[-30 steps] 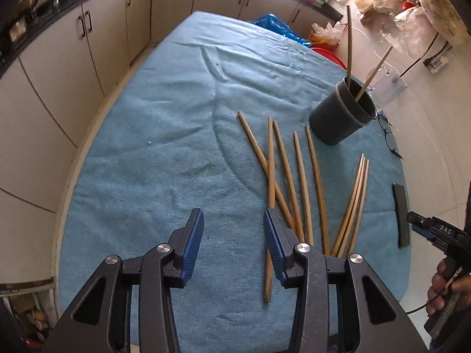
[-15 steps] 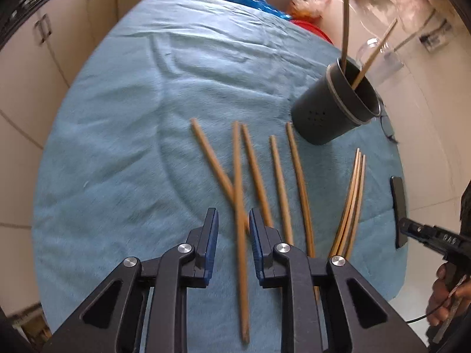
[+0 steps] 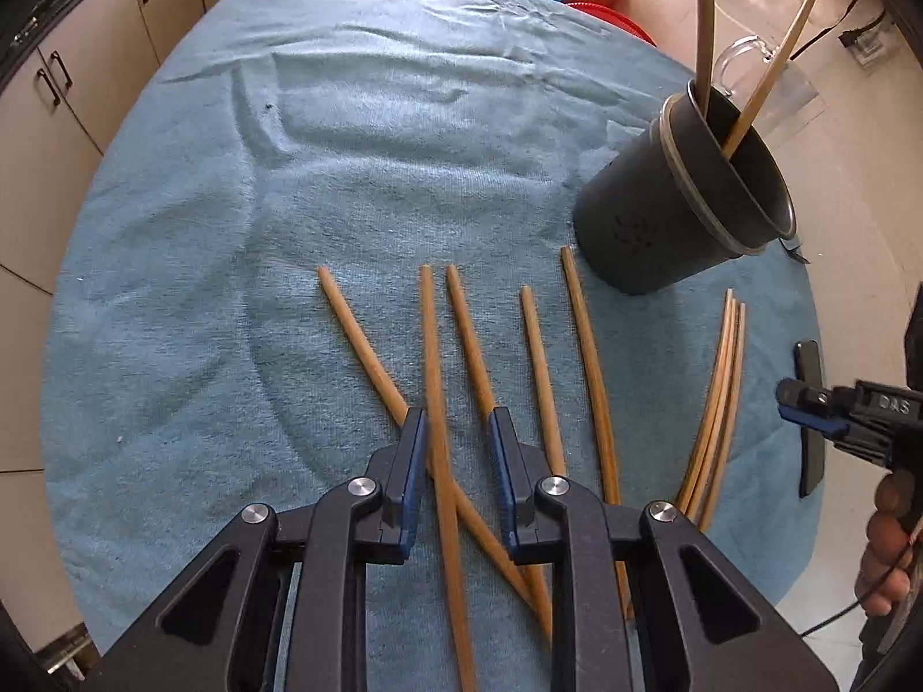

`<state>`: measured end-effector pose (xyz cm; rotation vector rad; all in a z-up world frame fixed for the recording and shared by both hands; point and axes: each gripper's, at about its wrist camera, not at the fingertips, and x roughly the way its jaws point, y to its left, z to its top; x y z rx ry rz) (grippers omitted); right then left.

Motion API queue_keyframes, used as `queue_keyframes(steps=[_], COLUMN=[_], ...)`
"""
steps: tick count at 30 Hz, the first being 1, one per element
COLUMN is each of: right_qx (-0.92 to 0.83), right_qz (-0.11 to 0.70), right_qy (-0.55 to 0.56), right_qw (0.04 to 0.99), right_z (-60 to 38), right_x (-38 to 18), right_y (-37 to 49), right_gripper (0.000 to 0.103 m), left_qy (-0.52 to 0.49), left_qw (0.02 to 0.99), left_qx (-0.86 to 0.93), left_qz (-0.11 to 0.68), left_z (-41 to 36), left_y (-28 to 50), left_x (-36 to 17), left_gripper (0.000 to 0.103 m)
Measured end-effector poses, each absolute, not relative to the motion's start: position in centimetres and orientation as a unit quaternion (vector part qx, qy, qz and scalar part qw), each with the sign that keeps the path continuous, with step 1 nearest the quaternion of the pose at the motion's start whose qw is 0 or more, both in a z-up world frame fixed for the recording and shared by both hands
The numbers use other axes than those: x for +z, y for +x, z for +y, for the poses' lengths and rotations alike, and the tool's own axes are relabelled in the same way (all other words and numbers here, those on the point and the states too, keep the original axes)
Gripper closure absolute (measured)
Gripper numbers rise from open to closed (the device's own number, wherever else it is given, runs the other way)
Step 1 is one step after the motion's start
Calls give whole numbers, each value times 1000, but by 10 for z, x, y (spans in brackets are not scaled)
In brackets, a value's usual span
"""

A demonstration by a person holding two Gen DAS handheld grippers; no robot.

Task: Organize utensils
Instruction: 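Close the left tool on a chopstick while the right tool grasps another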

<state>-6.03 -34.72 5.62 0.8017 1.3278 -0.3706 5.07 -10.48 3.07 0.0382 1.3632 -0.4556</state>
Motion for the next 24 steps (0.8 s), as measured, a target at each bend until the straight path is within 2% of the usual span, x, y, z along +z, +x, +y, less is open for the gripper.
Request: queue_keyframes(steps=[2,5,18,24], right_qx=[-173,-177,-180,-178], right_qz=[600,604,609,605], right_qy=[355,348,351,354], right_qw=[696,695,688,690], right_z=[-348,-347,-347,-346], right_x=[53,49,42,39], right_y=[-54,-46,-37,-35], right_gripper=[73,73,73,75], left_qy=[18,20,30,28], left_qw=[752,748,752,774], left_qx=[-208,-211,-203,-199], left_qz=[625,629,626,600], left_z=[-106,-110,-114,-111], left_y=[53,57,58,48], left_x=[29,24,16,18], left_gripper=[85,97,95,96])
